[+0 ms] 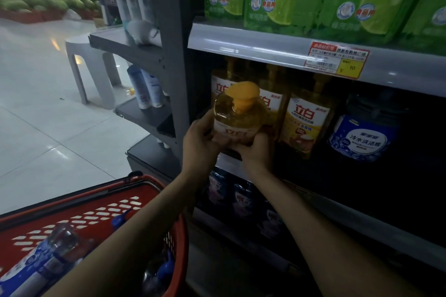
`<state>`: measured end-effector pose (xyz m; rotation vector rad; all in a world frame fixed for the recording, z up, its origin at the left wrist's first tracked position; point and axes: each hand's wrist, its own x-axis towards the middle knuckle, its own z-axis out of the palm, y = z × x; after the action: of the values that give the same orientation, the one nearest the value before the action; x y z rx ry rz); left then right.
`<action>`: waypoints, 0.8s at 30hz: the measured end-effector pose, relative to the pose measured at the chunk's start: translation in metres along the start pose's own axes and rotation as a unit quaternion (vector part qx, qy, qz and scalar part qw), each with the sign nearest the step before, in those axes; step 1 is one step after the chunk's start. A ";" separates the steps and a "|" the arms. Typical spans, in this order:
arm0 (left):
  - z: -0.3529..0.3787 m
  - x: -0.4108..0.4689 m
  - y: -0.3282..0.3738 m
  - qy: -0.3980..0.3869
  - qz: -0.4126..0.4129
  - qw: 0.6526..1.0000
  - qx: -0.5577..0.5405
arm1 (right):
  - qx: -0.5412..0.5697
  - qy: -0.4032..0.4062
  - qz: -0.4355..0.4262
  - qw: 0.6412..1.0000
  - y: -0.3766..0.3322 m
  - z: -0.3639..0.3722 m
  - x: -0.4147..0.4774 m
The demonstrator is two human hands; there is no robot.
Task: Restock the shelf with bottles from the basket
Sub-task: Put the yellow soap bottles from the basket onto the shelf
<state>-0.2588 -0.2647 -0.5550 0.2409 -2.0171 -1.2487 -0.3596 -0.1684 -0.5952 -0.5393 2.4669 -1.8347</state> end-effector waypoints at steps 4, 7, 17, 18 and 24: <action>-0.002 0.008 -0.004 0.012 -0.047 0.998 -0.044 | 0.003 0.003 -0.005 1.000 -0.004 0.007 0.002; -0.001 0.014 -0.010 0.041 -0.092 0.993 -0.056 | 0.002 0.021 -0.005 1.000 -0.009 0.009 0.003; -0.001 0.024 -0.019 0.046 -0.144 0.986 -0.072 | 0.070 0.035 0.027 0.997 -0.008 0.015 0.007; -0.001 0.024 -0.020 0.042 -0.148 0.985 -0.076 | 0.070 0.028 0.029 0.997 -0.006 0.015 0.008; -0.003 0.020 -0.021 0.014 -0.156 0.985 -0.078 | 0.070 -0.012 0.043 0.997 -0.003 0.013 0.008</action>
<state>-0.2756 -0.2880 -0.5616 0.5103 -1.8948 -1.5800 -0.3630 -0.1838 -0.5948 -0.4391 2.2845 -1.9369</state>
